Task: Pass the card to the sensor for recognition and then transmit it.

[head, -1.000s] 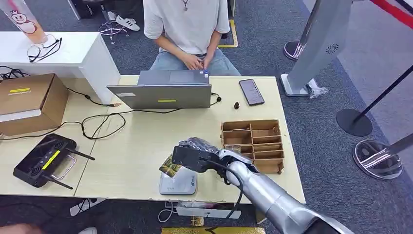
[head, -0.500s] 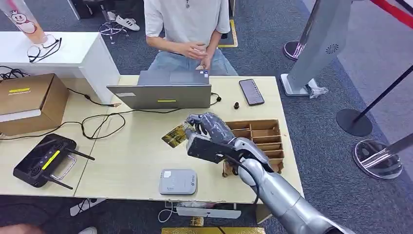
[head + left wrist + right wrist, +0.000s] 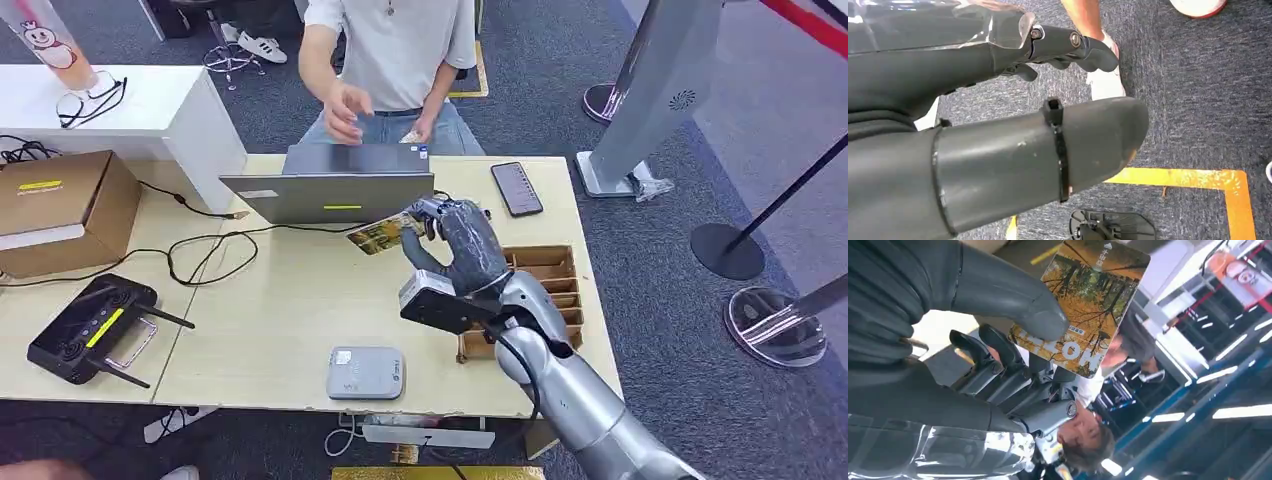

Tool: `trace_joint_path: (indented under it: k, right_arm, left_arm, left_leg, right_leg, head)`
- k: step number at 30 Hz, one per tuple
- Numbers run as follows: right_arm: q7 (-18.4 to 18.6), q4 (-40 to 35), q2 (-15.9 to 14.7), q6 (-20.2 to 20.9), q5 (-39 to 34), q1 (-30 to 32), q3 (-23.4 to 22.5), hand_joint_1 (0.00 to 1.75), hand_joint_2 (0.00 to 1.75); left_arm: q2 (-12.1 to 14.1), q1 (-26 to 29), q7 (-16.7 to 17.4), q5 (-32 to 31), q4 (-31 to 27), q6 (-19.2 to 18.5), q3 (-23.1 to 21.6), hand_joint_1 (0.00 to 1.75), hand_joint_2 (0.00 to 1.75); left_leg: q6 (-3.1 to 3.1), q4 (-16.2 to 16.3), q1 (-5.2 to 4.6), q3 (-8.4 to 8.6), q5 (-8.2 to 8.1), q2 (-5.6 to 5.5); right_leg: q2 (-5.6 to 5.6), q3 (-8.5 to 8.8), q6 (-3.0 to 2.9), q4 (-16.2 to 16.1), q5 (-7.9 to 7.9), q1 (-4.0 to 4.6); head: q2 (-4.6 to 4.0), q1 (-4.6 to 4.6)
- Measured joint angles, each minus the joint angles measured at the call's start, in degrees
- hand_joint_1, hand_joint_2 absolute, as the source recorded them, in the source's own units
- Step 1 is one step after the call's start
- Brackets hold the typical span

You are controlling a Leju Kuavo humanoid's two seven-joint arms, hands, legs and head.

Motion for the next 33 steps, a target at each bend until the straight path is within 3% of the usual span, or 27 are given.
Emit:
trace_joint_path:
  k: [10,17,20,26,33]
  right_arm:
    - [-0.1,0.9,0.8,-9.0,6.7,-0.3,-0.3,1.75,1.75]
    - [5.4,3.2,1.7,-21.9,22.3,-0.8,-0.2,1.75,1.75]
    - [8.3,4.6,2.1,-25.6,29.4,-1.2,-0.1,1.75,1.75]
    - [13.9,7.6,2.5,-26.9,43.0,-2.2,0.0,1.75,1.75]
    - [14.7,10.3,3.9,-22.7,45.3,-3.6,1.3,1.75,1.75]
  left_arm:
    - [0.0,0.2,-0.5,0.2,0.0,0.1,0.1,0.0,0.0]
    - [0.0,0.2,-0.5,0.2,0.0,0.5,0.6,0.0,0.0]
    - [0.0,0.2,-0.5,0.2,0.0,0.5,0.7,0.0,0.0]
    - [0.0,0.2,-0.5,0.0,0.0,0.6,0.8,0.0,0.0]
    - [0.0,0.2,-0.5,-0.2,0.0,0.5,0.8,0.0,0.0]
  left_leg:
    - [0.0,0.0,0.0,-0.01,0.0,0.0]
    - [0.0,0.0,0.0,-0.02,0.0,-0.01]
    - [0.0,0.0,0.0,-0.01,0.0,-0.01]
    - [0.0,0.0,0.0,-0.02,0.0,-0.01]
    - [0.0,0.0,0.01,-0.02,0.0,0.0]
  right_leg:
    - [0.0,0.0,0.0,0.0,0.0,0.0]
    - [-0.01,0.0,0.0,0.0,0.0,0.0]
    - [-0.01,0.0,0.0,0.0,0.0,0.0]
    - [-0.01,0.0,0.0,0.0,0.0,0.0]
    - [0.0,-0.01,0.0,0.0,0.0,0.0]
  head:
    - [0.0,0.0]
    - [0.0,0.0]
    - [0.0,0.0]
    - [0.0,0.0]
    - [0.0,-0.02]
